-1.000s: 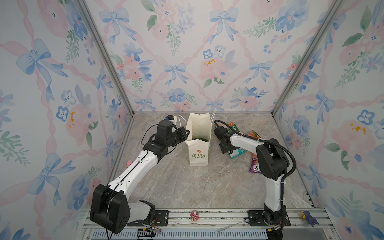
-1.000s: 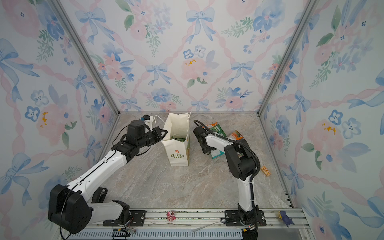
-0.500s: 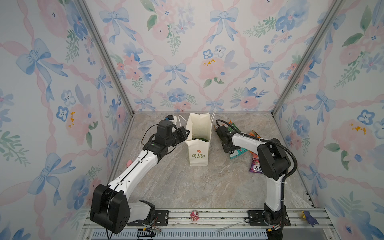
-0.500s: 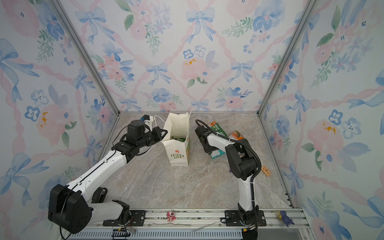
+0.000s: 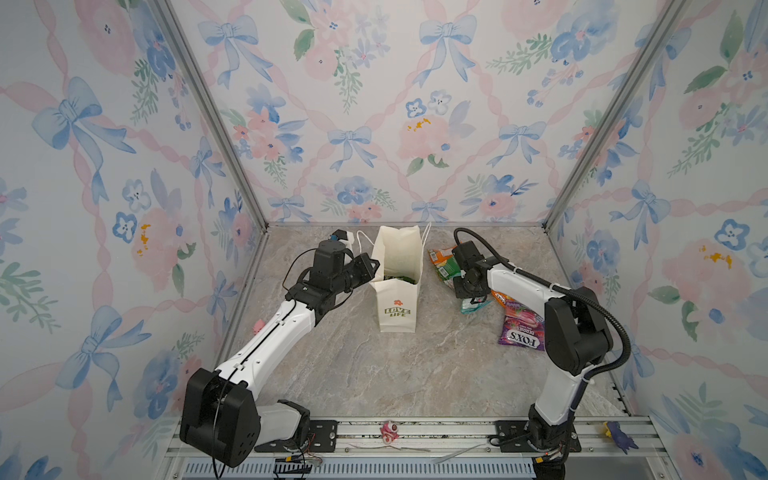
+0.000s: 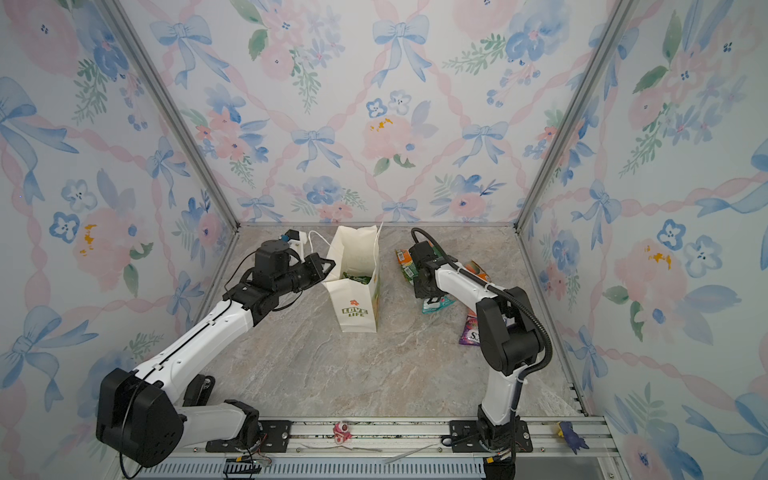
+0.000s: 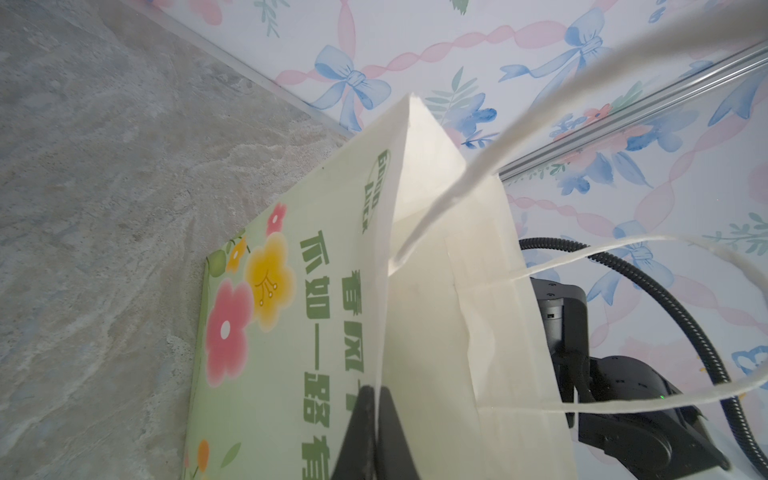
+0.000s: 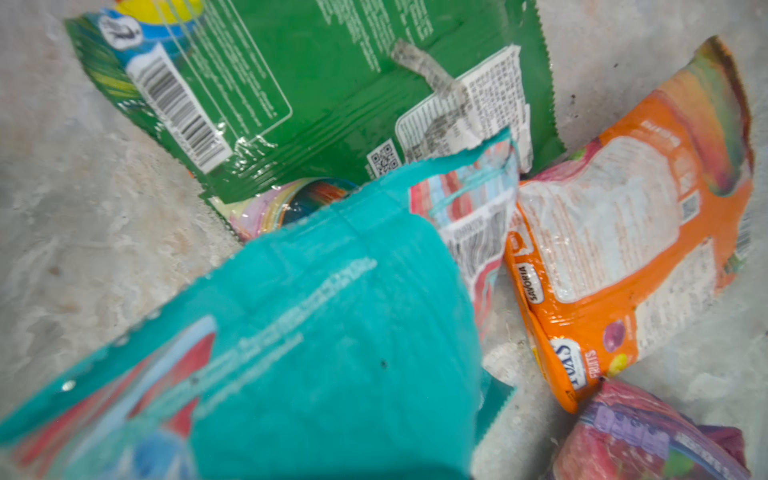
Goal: Place the snacks into the paper bag
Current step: 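Lift the teal packet upward with the right gripper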
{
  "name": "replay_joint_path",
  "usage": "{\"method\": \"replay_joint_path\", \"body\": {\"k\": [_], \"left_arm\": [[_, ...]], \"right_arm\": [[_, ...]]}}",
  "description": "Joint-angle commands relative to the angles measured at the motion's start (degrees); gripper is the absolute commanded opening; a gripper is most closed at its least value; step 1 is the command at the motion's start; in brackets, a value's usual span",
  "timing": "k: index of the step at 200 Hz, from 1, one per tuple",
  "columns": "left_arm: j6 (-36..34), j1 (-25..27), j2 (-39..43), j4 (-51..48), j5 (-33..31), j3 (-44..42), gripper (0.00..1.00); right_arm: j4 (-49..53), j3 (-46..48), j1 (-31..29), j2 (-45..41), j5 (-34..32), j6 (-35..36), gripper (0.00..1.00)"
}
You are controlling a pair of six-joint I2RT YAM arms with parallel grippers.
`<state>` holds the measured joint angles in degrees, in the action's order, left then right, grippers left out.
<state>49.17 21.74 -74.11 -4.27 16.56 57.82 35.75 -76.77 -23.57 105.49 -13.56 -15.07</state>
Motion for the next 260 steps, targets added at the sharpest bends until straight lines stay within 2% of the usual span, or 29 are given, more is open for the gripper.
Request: {"method": "replay_joint_path", "body": {"k": [1,46,92,166,223,260], "left_arm": [[0.05,0.18,-0.12,2.15,0.99,0.27,0.00],[0.14,0.21,-0.02,2.21,1.15,0.14,0.00],[0.05,0.16,0.50,2.16,0.93,-0.08,0.00],[0.18,0.18,0.19,2.43,1.56,0.10,0.00],[0.32,0.18,0.65,2.43,1.33,0.00,0.00],[0.40,0.22,0.67,2.43,1.74,0.27,0.00]], "right_arm": [[-1.46,1.10,1.19,-4.15,5.36,-0.71,0.25],[-3.07,2.24,3.91,-8.26,12.12,-0.98,0.12],[-4.53,2.24,6.11,-13.12,18.38,-1.80,0.04],[-3.37,-2.15,9.59,-20.06,25.80,-1.30,0.00],[-2.16,-10.33,10.04,-25.17,27.21,-0.63,0.00],[-3.07,-16.07,9.65,-27.40,31.63,-0.88,0.00]]}}
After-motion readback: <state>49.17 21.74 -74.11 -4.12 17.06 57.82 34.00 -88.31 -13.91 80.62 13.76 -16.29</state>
